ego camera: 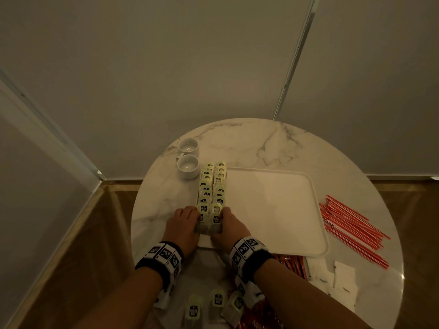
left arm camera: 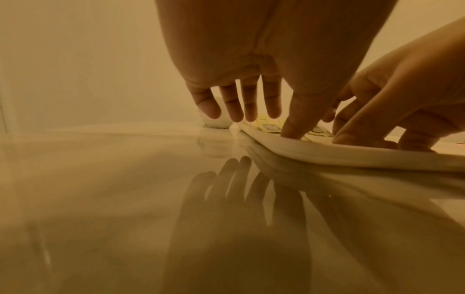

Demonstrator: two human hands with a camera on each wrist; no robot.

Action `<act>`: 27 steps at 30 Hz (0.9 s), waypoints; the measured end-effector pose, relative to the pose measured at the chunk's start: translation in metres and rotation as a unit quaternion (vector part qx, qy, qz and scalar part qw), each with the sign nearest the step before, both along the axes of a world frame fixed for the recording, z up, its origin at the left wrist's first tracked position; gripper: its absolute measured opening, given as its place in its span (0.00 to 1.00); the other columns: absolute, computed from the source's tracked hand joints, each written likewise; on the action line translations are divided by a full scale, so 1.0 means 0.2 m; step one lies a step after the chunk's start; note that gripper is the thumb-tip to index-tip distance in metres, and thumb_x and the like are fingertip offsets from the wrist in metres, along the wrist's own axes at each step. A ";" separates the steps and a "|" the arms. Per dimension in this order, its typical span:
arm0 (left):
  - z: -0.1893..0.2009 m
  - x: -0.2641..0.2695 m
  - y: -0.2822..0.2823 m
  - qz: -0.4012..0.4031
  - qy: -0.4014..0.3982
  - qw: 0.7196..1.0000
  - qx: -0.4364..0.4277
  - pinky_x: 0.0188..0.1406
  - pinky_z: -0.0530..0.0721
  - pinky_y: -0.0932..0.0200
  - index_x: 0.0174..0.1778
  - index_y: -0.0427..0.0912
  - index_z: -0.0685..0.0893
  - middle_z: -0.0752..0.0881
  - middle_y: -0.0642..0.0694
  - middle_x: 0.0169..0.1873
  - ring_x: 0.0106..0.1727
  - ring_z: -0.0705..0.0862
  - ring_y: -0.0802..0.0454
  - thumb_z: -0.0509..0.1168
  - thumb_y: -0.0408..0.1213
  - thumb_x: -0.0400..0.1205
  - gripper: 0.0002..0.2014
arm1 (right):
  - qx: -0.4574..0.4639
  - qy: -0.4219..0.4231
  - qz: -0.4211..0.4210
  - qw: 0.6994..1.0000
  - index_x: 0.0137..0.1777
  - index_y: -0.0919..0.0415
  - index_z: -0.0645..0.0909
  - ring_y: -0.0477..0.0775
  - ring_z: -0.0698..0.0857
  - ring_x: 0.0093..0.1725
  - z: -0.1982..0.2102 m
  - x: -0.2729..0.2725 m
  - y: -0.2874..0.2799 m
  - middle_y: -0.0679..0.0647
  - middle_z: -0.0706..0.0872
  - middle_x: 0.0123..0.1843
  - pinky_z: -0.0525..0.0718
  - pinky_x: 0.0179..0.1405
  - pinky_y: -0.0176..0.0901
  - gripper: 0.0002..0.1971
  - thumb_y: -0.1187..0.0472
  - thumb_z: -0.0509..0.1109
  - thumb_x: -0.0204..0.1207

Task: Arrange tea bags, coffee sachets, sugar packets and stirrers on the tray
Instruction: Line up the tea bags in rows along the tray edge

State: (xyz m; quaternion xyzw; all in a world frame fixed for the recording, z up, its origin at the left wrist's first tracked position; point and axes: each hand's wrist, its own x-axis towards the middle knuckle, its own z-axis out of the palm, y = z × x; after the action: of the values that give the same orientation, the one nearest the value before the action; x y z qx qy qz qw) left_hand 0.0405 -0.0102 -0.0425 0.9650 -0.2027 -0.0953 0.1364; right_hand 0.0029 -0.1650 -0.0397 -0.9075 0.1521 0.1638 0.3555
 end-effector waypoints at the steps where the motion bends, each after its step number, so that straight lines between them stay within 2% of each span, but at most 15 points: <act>1: 0.00 0.00 0.00 0.009 0.013 1.000 -0.004 0.56 0.76 0.49 0.64 0.48 0.73 0.76 0.49 0.66 0.64 0.73 0.45 0.68 0.40 0.73 0.23 | 0.021 0.001 -0.017 1.000 0.62 0.49 0.63 0.55 0.87 0.52 0.00 0.00 0.00 0.50 0.83 0.58 0.87 0.53 0.53 0.27 0.50 0.74 0.68; 3: 0.01 0.00 -0.01 0.029 0.036 0.999 -0.020 0.59 0.76 0.48 0.70 0.49 0.67 0.75 0.48 0.66 0.66 0.72 0.45 0.69 0.42 0.71 0.31 | 0.057 -0.002 -0.036 0.998 0.67 0.51 0.61 0.54 0.87 0.54 0.01 0.02 0.00 0.48 0.82 0.56 0.86 0.53 0.49 0.34 0.47 0.76 0.66; 5: 0.01 0.01 -0.02 0.027 0.048 0.998 -0.020 0.64 0.74 0.46 0.77 0.50 0.60 0.72 0.46 0.71 0.70 0.69 0.44 0.69 0.42 0.71 0.38 | 0.071 -0.004 -0.032 0.997 0.71 0.53 0.61 0.53 0.86 0.57 0.03 0.03 0.00 0.46 0.79 0.56 0.83 0.53 0.43 0.40 0.44 0.78 0.64; 7: 0.02 0.01 -0.03 0.005 0.057 0.998 0.005 0.67 0.73 0.44 0.81 0.51 0.53 0.65 0.48 0.77 0.73 0.65 0.44 0.68 0.43 0.73 0.43 | 0.077 0.011 -0.029 0.997 0.73 0.55 0.63 0.52 0.84 0.61 0.03 0.04 -0.01 0.48 0.80 0.63 0.79 0.52 0.39 0.42 0.46 0.80 0.63; 9: 0.03 0.02 -0.04 -0.004 0.061 0.998 0.020 0.69 0.71 0.43 0.82 0.53 0.49 0.60 0.51 0.81 0.75 0.62 0.46 0.68 0.46 0.74 0.43 | 0.075 0.016 -0.032 0.997 0.70 0.54 0.67 0.52 0.85 0.60 0.02 0.05 -0.01 0.50 0.82 0.64 0.79 0.51 0.38 0.40 0.46 0.82 0.61; 14: 0.04 0.02 -0.05 -0.012 0.057 0.998 0.037 0.69 0.70 0.43 0.82 0.55 0.49 0.55 0.55 0.82 0.76 0.60 0.47 0.66 0.47 0.76 0.42 | 0.063 0.020 -0.032 0.997 0.67 0.52 0.68 0.53 0.86 0.58 -0.01 0.05 -0.01 0.51 0.83 0.62 0.84 0.54 0.44 0.39 0.43 0.81 0.58; 18: 0.05 0.03 -0.07 -0.044 0.049 0.996 0.053 0.71 0.65 0.42 0.82 0.57 0.46 0.50 0.58 0.83 0.79 0.55 0.47 0.64 0.46 0.77 0.42 | 0.056 0.025 -0.035 0.998 0.68 0.55 0.66 0.54 0.85 0.59 -0.01 0.06 -0.01 0.52 0.82 0.62 0.84 0.52 0.43 0.42 0.44 0.82 0.58; 22: 0.06 0.03 -0.09 -0.071 0.045 0.994 0.076 0.72 0.62 0.41 0.82 0.58 0.41 0.48 0.57 0.83 0.80 0.52 0.46 0.66 0.44 0.77 0.45 | 0.056 0.049 -0.023 0.997 0.70 0.58 0.64 0.55 0.85 0.60 -0.01 0.07 -0.02 0.54 0.82 0.64 0.82 0.52 0.41 0.43 0.45 0.82 0.60; 25: 0.09 0.03 -0.08 -0.062 0.056 0.994 0.071 0.72 0.63 0.42 0.82 0.58 0.43 0.45 0.57 0.83 0.80 0.52 0.47 0.68 0.43 0.74 0.47 | 0.054 0.057 -0.025 0.997 0.69 0.58 0.65 0.56 0.84 0.61 0.02 0.07 -0.03 0.55 0.82 0.65 0.82 0.54 0.43 0.41 0.47 0.82 0.61; 27: 0.11 0.03 -0.05 -0.046 0.054 0.997 0.039 0.72 0.66 0.44 0.82 0.56 0.49 0.50 0.54 0.82 0.79 0.55 0.47 0.68 0.44 0.73 0.45 | 0.062 0.051 -0.033 0.996 0.72 0.58 0.64 0.58 0.81 0.65 0.08 0.04 -0.05 0.55 0.80 0.68 0.79 0.58 0.43 0.42 0.47 0.82 0.63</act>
State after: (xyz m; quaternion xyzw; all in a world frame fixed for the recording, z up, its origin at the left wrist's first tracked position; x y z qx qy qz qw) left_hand 0.0457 -0.0209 -0.0207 0.9527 -0.2349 -0.1618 0.1048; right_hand 0.0111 -0.1759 -0.0244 -0.8686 0.1892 0.2072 0.4085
